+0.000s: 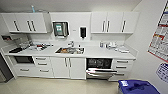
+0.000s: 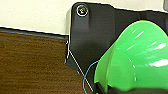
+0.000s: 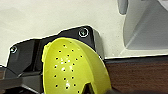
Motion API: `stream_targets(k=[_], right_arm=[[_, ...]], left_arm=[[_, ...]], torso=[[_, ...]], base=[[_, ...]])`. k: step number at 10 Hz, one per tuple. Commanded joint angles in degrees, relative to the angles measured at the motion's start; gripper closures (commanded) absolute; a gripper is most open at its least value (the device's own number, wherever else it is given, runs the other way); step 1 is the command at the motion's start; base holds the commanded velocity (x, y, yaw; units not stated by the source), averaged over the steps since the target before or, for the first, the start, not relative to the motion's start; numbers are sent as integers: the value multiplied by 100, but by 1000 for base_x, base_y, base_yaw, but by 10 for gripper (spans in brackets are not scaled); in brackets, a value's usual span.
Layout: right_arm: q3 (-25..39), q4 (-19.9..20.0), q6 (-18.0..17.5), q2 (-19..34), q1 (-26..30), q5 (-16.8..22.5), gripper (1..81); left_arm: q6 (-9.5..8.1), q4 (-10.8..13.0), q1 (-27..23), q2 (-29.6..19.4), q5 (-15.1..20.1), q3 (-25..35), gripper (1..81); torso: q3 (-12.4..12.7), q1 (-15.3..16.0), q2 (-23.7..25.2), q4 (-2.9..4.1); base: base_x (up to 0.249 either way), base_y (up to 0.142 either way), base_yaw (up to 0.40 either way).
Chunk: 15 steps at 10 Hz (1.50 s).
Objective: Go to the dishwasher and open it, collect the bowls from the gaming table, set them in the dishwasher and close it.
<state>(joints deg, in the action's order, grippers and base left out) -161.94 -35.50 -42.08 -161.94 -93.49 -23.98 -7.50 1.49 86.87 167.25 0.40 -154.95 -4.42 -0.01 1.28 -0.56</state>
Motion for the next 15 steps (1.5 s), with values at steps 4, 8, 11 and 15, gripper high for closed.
stream_targets(k=[4, 8, 11, 15], right_arm=[[-82, -1, -19, 159, 159, 183, 811], [-82, -1, -19, 151, 168, 183, 811], [-82, -1, -19, 142, 168, 192, 811], [-82, -1, -11, 142, 168, 192, 811]], left_arm=[[11, -26, -210, -51, 346, 18, 811], [11, -17, -210, -51, 338, 18, 811], [11, -17, -210, -69, 338, 18, 811], [11, -17, -210, -51, 338, 26, 811]], torso=[[-2, 1, 0, 0], [-2, 1, 0, 0], [-2, 1, 0, 0], [0, 1, 0, 0]], base=[[125, 0, 0], [122, 0, 0], [122, 0, 0], [122, 0, 0]])
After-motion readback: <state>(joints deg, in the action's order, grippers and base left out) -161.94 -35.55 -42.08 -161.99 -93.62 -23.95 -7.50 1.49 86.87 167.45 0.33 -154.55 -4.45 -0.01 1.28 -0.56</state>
